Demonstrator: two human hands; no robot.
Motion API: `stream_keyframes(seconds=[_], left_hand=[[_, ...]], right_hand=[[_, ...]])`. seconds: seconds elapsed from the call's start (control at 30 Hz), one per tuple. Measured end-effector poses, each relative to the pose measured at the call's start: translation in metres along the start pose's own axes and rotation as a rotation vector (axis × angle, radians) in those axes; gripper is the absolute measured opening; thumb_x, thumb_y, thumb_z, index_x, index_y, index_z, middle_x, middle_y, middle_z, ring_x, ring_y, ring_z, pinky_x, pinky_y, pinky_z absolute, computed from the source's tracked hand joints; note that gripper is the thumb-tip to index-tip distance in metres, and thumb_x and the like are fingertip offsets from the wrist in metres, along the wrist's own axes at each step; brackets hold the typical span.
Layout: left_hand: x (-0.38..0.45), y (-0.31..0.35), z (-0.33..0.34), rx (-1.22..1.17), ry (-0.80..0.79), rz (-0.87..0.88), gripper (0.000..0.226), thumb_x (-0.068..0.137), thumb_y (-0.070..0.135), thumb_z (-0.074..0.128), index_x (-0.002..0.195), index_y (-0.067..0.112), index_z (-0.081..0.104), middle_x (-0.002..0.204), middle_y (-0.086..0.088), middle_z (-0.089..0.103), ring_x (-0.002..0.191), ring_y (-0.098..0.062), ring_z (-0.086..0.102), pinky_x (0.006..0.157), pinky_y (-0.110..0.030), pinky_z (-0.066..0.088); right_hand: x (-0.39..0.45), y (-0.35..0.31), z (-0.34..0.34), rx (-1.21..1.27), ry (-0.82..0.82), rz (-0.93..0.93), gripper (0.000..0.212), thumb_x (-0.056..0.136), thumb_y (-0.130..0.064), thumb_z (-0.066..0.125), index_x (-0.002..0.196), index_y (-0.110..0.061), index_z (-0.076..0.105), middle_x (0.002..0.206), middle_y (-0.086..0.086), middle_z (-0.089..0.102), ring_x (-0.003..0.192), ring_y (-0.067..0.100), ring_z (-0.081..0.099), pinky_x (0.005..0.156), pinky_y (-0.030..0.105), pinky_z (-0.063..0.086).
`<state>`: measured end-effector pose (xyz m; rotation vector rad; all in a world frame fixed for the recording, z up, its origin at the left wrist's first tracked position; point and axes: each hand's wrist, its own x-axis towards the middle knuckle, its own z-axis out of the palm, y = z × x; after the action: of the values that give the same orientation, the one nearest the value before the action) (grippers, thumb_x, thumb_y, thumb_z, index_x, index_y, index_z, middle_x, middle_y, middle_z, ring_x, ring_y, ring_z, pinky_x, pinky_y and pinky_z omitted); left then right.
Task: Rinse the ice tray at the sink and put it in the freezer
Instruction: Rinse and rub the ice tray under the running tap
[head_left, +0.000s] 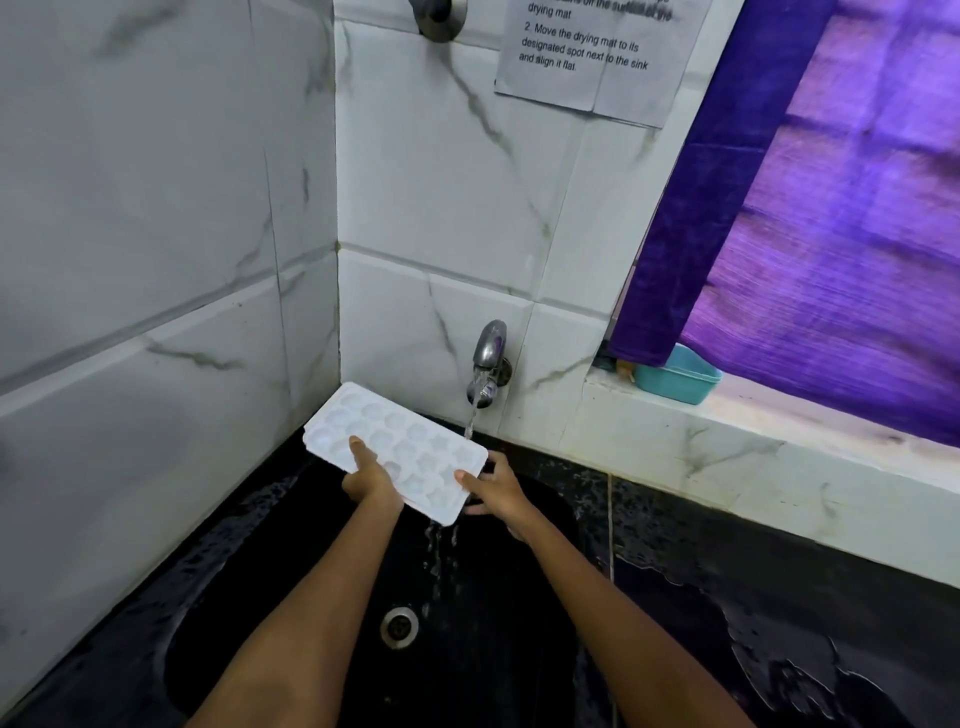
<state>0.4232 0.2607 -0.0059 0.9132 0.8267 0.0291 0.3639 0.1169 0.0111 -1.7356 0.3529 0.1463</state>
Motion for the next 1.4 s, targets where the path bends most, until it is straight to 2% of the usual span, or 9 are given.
stream_keyframes(seconds=[0.27, 0.43, 0.6, 0.7, 0.87, 1.0, 1.2, 1.3, 1.4], left_hand=[[-0.003, 0.001, -0.005, -0.040, -0.043, 0.006, 0.059, 0.093, 0.050, 0.051, 0.118, -0.003, 0.061, 0.126, -0.017, 0.062, 0.113, -0.035, 0.061, 0.087, -0.037, 0.050], [-0.006, -0.017, 0.000, -0.098, -0.242, -0.149, 0.055, 0.095, 0.036, 0.055, 0.133, -0.003, 0.047, 0.134, -0.019, 0.056, 0.121, -0.035, 0.057, 0.091, -0.040, 0.050], [-0.008, -0.039, 0.019, 0.535, -0.257, -0.195, 0.074, 0.094, 0.051, 0.046, 0.141, -0.004, 0.038, 0.141, -0.020, 0.045, 0.126, -0.036, 0.050, 0.104, -0.042, 0.044], [-0.029, -0.044, 0.039, 0.940, -0.218, -0.108, 0.075, 0.097, 0.055, 0.027, 0.151, 0.004, 0.019, 0.157, -0.022, 0.017, 0.146, -0.037, 0.015, 0.120, -0.049, 0.014], [-0.053, -0.063, 0.060, 0.802, -0.697, 0.332, 0.059, 0.100, 0.045, 0.029, 0.151, 0.018, 0.025, 0.159, -0.003, 0.021, 0.148, -0.020, 0.017, 0.121, -0.049, 0.015], [-0.050, -0.069, 0.053, 0.928, -0.614, 0.282, 0.059, 0.102, 0.045, 0.018, 0.154, 0.021, 0.003, 0.162, 0.002, 0.000, 0.150, -0.019, -0.002, 0.118, -0.052, -0.004], [0.007, -0.030, 0.004, 1.140, -0.152, 0.313, 0.082, 0.090, 0.068, 0.026, 0.152, 0.016, 0.016, 0.160, -0.006, 0.015, 0.146, -0.034, 0.015, 0.110, -0.065, 0.011], [0.040, -0.010, -0.022, 0.937, -0.216, 0.160, 0.090, 0.083, 0.072, 0.043, 0.142, 0.004, 0.039, 0.146, -0.017, 0.042, 0.132, -0.037, 0.044, 0.109, -0.048, 0.036], [0.051, 0.010, -0.041, 0.631, -0.397, -0.069, 0.068, 0.091, 0.055, 0.050, 0.131, 0.001, 0.052, 0.132, -0.021, 0.057, 0.116, -0.037, 0.059, 0.087, -0.039, 0.050]], right_hand=[[0.019, -0.011, 0.026, 0.244, 0.115, 0.106, 0.037, 0.098, -0.012, 0.042, 0.134, -0.009, 0.033, 0.133, 0.015, 0.050, 0.116, 0.031, 0.055, 0.089, 0.044, 0.050], [0.018, -0.026, 0.026, -0.008, 0.384, -0.056, 0.037, 0.098, -0.023, 0.040, 0.133, -0.011, 0.035, 0.127, 0.018, 0.054, 0.109, 0.031, 0.055, 0.089, 0.037, 0.047], [0.001, -0.043, 0.015, -0.477, 0.555, -0.201, 0.033, 0.099, -0.028, 0.036, 0.126, -0.009, 0.036, 0.109, 0.022, 0.063, 0.099, 0.038, 0.060, 0.080, 0.043, 0.049], [-0.006, -0.046, 0.004, -0.619, 0.585, -0.267, 0.032, 0.099, -0.026, 0.034, 0.125, -0.008, 0.035, 0.102, 0.022, 0.065, 0.093, 0.038, 0.062, 0.073, 0.040, 0.047], [-0.007, -0.043, -0.006, -0.663, 0.510, -0.296, 0.034, 0.098, -0.032, 0.037, 0.123, -0.009, 0.038, 0.104, 0.020, 0.065, 0.094, 0.034, 0.062, 0.069, 0.032, 0.041], [-0.008, -0.027, -0.013, -0.524, 0.446, -0.210, 0.032, 0.098, -0.026, 0.039, 0.119, -0.002, 0.044, 0.112, 0.022, 0.061, 0.104, 0.034, 0.058, 0.080, 0.034, 0.044], [-0.009, -0.032, -0.027, -0.145, 0.249, -0.226, 0.026, 0.098, -0.022, 0.044, 0.115, -0.005, 0.054, 0.112, 0.015, 0.062, 0.103, 0.028, 0.059, 0.087, 0.036, 0.048], [-0.004, -0.033, -0.037, -0.033, 0.188, -0.214, 0.026, 0.098, -0.018, 0.046, 0.117, -0.003, 0.056, 0.115, 0.017, 0.063, 0.101, 0.028, 0.061, 0.084, 0.034, 0.051], [0.005, -0.024, -0.037, -0.124, 0.229, -0.259, 0.031, 0.098, -0.015, 0.046, 0.122, 0.002, 0.054, 0.121, 0.021, 0.061, 0.105, 0.026, 0.058, 0.087, 0.032, 0.046]])
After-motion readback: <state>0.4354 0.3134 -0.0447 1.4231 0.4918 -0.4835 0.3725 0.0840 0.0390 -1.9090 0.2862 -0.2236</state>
